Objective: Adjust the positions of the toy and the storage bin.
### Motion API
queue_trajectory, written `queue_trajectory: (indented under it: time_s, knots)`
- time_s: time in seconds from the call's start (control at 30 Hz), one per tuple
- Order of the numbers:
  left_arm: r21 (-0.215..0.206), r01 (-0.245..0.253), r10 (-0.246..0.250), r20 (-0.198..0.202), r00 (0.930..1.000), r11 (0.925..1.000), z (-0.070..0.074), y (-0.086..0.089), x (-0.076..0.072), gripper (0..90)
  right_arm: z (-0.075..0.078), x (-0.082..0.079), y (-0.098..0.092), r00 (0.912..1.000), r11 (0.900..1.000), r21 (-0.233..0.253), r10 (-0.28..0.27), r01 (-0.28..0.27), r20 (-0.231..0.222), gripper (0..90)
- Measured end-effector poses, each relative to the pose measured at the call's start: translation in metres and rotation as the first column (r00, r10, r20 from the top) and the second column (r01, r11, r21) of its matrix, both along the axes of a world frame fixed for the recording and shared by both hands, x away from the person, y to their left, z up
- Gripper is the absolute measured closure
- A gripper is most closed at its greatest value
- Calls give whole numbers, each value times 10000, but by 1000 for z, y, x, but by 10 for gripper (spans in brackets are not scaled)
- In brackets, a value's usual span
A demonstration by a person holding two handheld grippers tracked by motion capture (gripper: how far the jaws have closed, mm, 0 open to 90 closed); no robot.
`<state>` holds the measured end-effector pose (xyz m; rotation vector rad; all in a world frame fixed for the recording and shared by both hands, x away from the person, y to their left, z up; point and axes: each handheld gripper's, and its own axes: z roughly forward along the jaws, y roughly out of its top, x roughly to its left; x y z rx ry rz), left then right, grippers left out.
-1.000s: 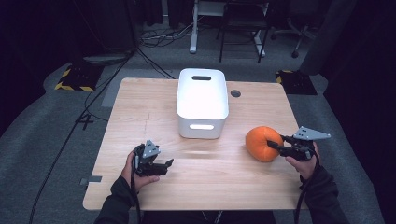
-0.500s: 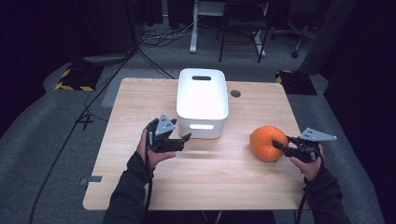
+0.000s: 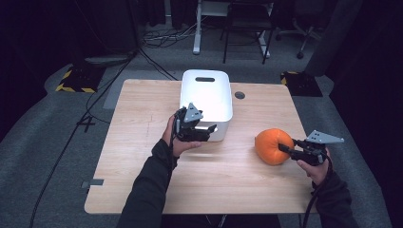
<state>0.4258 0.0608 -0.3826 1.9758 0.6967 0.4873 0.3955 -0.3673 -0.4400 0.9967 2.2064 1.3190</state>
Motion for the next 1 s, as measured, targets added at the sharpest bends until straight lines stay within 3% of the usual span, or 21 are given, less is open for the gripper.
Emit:
queue_trajectory:
  time_s: [0.2, 0.37, 0.53, 0.7, 0.8, 0.87, 0.93, 1.0]
  knots:
    - [149, 389, -388, -127, 9992, 9991, -2, -22, 4, 327, 0, -2, 5, 9999, 9995, -303, 4, 0, 144, 534]
    - [369, 711, -700, -303, 9971, 9968, -4, -36, 11, 452, -1, -2, 4, 9996, 9991, -425, 100, -89, 259, 524]
    - [481, 542, -521, -454, 9976, 9974, -7, -45, 15, 547, -2, -2, 5, 9992, 9986, -511, 124, -105, 377, 520]
    - [322, 470, -453, -516, 9976, 9984, -8, -51, 20, 637, -2, -2, 5, 9992, 9989, -467, 122, -105, 376, 511]
    - [525, 548, -514, -639, 9966, 9971, -7, -55, 24, 671, -2, -2, 5, 9993, 9987, -491, 143, -126, 352, 507]
    - [584, 515, -477, -649, 9967, 9970, -7, -57, 24, 641, -2, -2, 6, 9993, 9986, -506, 149, -132, 335, 506]
    - [938, 654, -573, -871, 9946, 9934, -10, -66, 26, 633, -2, -2, 6, 9990, 9981, -588, 205, -182, 391, 506]
    - [1059, 752, -660, -881, 9939, 9915, -11, -69, 27, 682, -2, -2, 6, 9991, 9984, -536, 204, -185, 359, 507]
